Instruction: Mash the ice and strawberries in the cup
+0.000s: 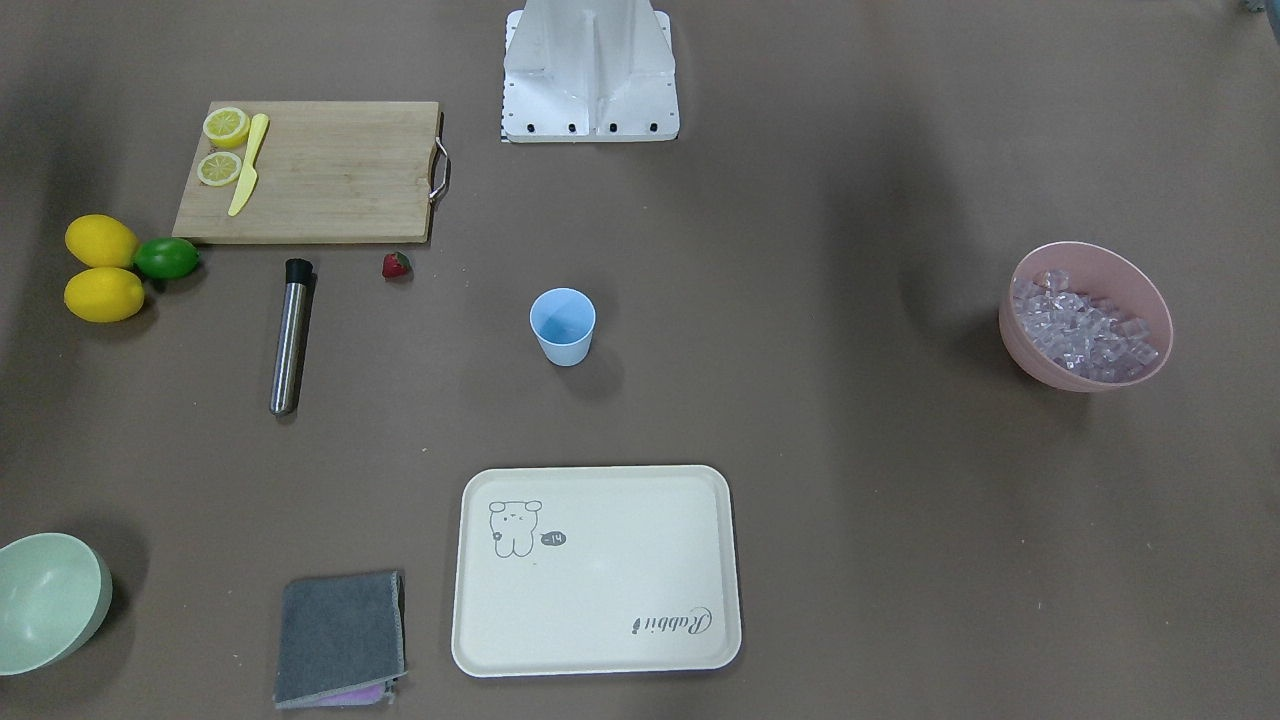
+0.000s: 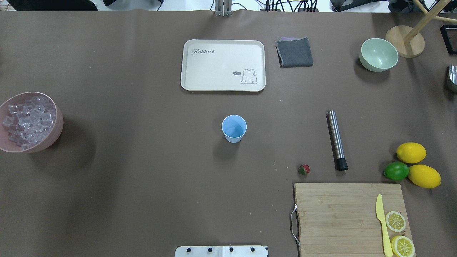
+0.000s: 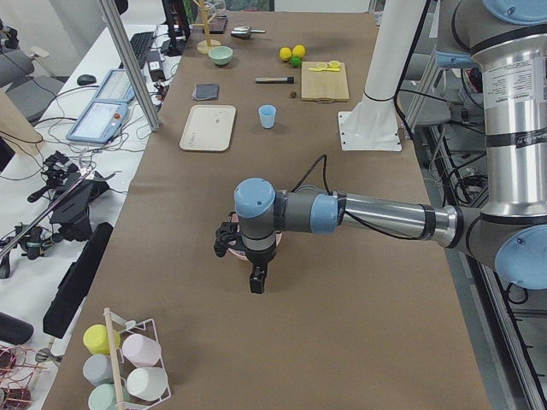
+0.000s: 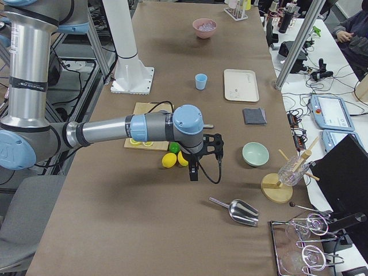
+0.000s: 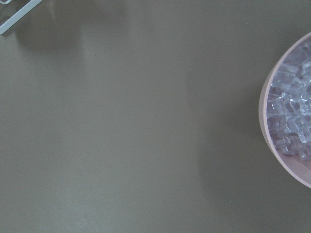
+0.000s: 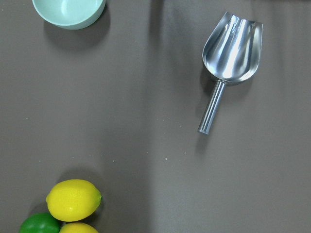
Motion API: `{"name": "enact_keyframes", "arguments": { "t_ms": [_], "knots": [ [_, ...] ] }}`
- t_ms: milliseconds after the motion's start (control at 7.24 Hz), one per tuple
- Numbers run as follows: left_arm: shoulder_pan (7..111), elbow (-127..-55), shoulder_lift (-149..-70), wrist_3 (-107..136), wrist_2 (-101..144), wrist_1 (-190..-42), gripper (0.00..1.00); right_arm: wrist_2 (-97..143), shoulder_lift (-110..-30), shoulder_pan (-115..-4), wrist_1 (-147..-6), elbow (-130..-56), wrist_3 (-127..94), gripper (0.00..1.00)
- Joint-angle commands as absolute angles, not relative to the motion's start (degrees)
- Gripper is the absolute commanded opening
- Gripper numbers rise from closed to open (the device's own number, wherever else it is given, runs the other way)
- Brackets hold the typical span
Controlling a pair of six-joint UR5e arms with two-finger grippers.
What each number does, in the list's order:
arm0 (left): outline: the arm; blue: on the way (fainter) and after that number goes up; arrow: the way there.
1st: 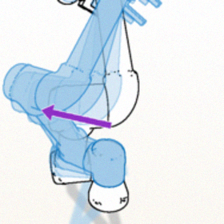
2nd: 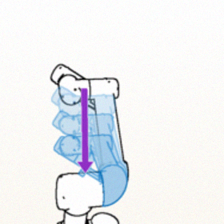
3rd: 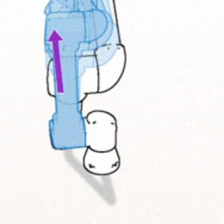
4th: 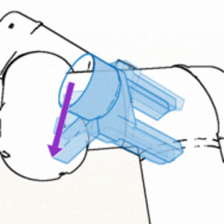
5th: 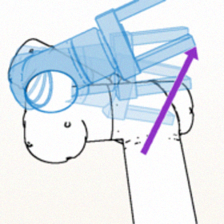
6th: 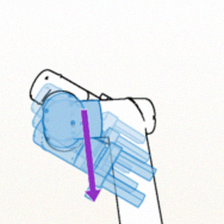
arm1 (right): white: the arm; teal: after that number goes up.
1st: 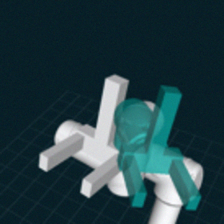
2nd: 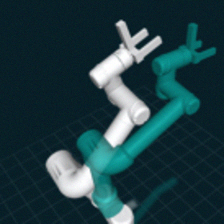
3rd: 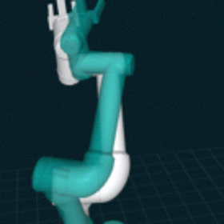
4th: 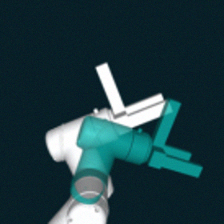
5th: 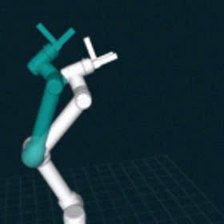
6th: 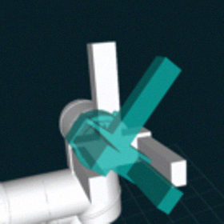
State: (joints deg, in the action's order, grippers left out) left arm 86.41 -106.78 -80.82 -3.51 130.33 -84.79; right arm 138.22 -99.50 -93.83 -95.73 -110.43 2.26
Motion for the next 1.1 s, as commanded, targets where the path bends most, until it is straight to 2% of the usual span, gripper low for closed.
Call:
{"name": "enact_keyframes", "arguments": {
  "t_ms": [0, 276, 690, 967],
  "knots": [
    [86.4, -106.79, -81.38, -3.86, 131.73, -85.34, 0.99, 139.31, -100.11, -94.39, -92.75, -109.35, 2.81, 1.0],
    [86.4, -102.86, -81.39, -2.64, 134.03, -97.32, 0.99, 139.83, -100.63, -94.39, -90.71, -108.46, 2.73, 1.0],
    [86.83, -102.48, -83.84, -6.94, 136.56, -99.92, 0.99, 140.01, -100.46, -94.39, -90.62, -108.72, 2.72, 1.0],
    [86.93, -102.05, -84.28, -6.94, 139.13, -108.58, 0.99, 139.57, -100.37, -94.39, -90.53, -109.07, 2.81, 1.0]
  ]
}}
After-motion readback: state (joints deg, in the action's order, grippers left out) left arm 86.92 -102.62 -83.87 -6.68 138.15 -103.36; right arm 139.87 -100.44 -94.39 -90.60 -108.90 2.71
